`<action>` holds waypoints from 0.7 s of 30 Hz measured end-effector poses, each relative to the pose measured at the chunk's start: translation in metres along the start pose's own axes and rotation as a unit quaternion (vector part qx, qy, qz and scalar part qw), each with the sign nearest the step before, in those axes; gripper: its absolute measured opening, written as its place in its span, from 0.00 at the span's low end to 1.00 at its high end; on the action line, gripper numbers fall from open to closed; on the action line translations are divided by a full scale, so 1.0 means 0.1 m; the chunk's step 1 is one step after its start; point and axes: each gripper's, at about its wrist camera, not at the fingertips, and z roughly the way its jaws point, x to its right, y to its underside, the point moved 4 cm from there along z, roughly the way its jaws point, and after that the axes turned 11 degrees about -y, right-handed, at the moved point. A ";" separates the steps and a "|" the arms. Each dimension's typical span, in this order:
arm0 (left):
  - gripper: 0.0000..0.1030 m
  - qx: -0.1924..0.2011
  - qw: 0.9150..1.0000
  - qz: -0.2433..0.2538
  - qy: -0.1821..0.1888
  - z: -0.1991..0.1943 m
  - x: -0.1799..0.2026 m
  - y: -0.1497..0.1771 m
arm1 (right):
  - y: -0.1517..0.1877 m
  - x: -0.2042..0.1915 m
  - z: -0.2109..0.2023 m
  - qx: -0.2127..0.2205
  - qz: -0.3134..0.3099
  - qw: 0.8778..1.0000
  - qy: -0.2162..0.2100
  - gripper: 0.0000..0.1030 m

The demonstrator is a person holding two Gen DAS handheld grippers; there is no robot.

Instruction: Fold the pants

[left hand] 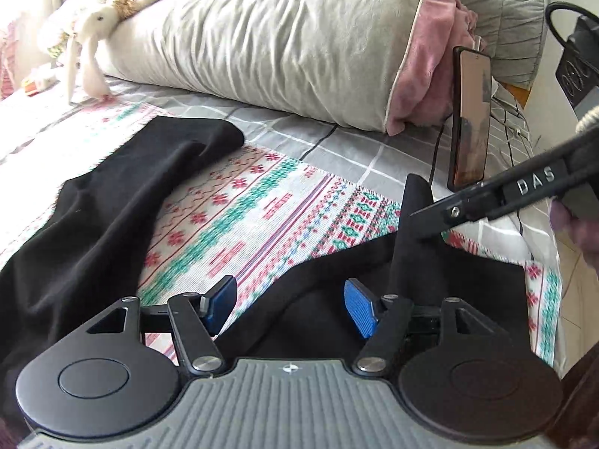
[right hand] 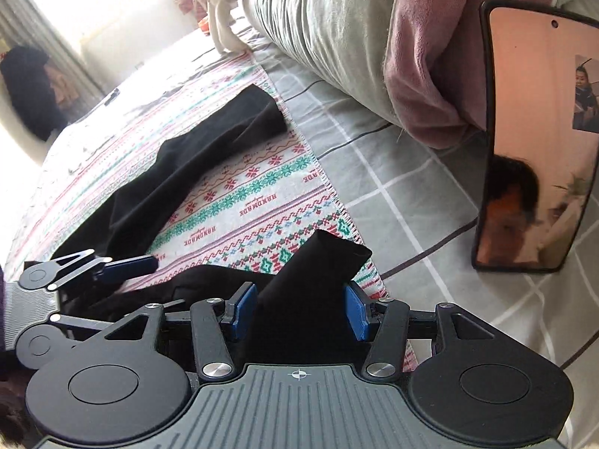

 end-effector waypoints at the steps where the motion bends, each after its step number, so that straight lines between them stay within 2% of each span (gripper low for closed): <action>1: 0.72 -0.011 1.000 0.005 0.010 0.07 0.03 -0.04 | -0.02 0.01 0.02 0.000 0.004 1.000 0.001 0.49; 2: 0.68 -0.027 0.999 0.012 0.019 0.14 0.04 -0.05 | -0.04 0.02 0.05 0.001 0.006 1.000 0.003 0.49; 3: 0.55 -0.043 0.999 0.020 0.025 0.20 0.07 -0.06 | -0.06 0.03 0.08 0.002 0.008 1.000 0.009 0.49; 5: 0.38 -0.040 0.998 0.040 0.025 0.21 0.12 -0.07 | -0.08 0.06 0.10 0.009 0.013 1.000 0.024 0.49; 6: 0.21 -0.040 0.998 0.043 0.038 0.19 0.15 -0.07 | -0.09 0.08 0.10 0.016 0.014 0.999 0.031 0.49; 7: 0.21 -0.029 0.998 0.038 0.036 0.16 0.17 -0.07 | -0.11 0.08 0.08 0.022 0.013 0.999 0.035 0.49; 9: 0.20 0.015 0.999 0.039 0.008 0.03 0.19 -0.06 | -0.14 0.08 0.05 0.032 0.008 0.998 0.046 0.49; 12: 0.21 0.078 0.995 0.006 -0.054 -0.12 0.16 -0.06 | -0.15 0.03 -0.01 0.037 -0.007 0.998 0.058 0.49; 14: 0.23 0.077 0.992 -0.006 -0.097 -0.05 0.10 -0.07 | -0.12 -0.01 -0.05 0.032 -0.018 0.997 0.063 0.49; 16: 0.32 0.048 0.991 -0.003 -0.128 0.07 0.06 -0.05 | -0.08 -0.05 -0.08 0.026 -0.032 0.997 0.071 0.50; 18: 0.37 0.042 0.990 -0.027 -0.134 0.04 0.00 -0.03 | -0.02 -0.05 -0.12 0.016 -0.046 0.995 0.084 0.51; 20: 0.49 0.053 0.990 -0.051 -0.117 -0.12 -0.05 0.01 | 0.06 -0.04 -0.16 0.008 -0.059 0.994 0.095 0.51; 21: 0.59 0.056 0.990 -0.063 -0.113 -0.23 -0.06 0.05 | 0.11 -0.02 -0.19 0.004 -0.063 0.993 0.099 0.51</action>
